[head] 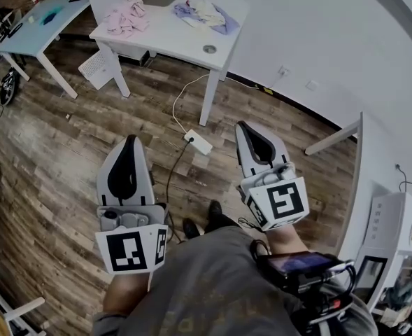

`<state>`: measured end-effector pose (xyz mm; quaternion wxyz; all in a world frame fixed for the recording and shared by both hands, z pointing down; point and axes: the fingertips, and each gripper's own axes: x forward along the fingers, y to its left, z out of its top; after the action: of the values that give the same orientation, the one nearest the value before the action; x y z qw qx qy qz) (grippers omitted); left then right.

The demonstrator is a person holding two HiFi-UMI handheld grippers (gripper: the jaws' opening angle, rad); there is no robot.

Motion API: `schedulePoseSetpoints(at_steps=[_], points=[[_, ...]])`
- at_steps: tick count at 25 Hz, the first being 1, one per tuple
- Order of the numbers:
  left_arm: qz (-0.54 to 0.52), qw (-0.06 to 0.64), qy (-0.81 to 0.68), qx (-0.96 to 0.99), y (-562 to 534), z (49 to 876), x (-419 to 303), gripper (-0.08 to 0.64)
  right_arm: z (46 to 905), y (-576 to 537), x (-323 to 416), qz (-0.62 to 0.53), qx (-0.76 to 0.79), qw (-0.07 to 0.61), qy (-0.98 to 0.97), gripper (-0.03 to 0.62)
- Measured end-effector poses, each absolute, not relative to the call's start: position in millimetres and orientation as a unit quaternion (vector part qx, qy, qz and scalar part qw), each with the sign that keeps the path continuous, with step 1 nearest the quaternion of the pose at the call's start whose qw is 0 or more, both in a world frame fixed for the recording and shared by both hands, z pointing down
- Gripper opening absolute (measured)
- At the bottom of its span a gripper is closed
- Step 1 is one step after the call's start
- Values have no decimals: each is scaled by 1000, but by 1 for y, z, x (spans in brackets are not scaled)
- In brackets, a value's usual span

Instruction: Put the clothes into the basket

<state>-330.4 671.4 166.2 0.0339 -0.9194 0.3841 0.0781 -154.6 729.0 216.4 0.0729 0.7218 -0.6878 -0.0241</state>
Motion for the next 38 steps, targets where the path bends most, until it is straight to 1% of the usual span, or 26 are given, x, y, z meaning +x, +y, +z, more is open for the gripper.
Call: schedulePoseSetpoints(at_steps=[7,13,18,23,31,38], points=[[69,29,397,-915,643,177,-339,8,219,697,-156,-24,717,71,-693,8],[53,38,404,-913,609,186,-331,8,233,659,-139,-12,720,57,-692,8],[45,39,410,-910,562,193,-310,8,244,608,-116,-4,716,45,-697,8],[34,40,417,-908,505,191,-286,8,257,549,-85,9,716,50,-697,8],[29,40,410,-911,429,188,-227,8,251,471,-36,1,708,55,-704,8],[28,47,409,-911,390,183,-211,8,246,429,-11,-1,717,42,-696,8]])
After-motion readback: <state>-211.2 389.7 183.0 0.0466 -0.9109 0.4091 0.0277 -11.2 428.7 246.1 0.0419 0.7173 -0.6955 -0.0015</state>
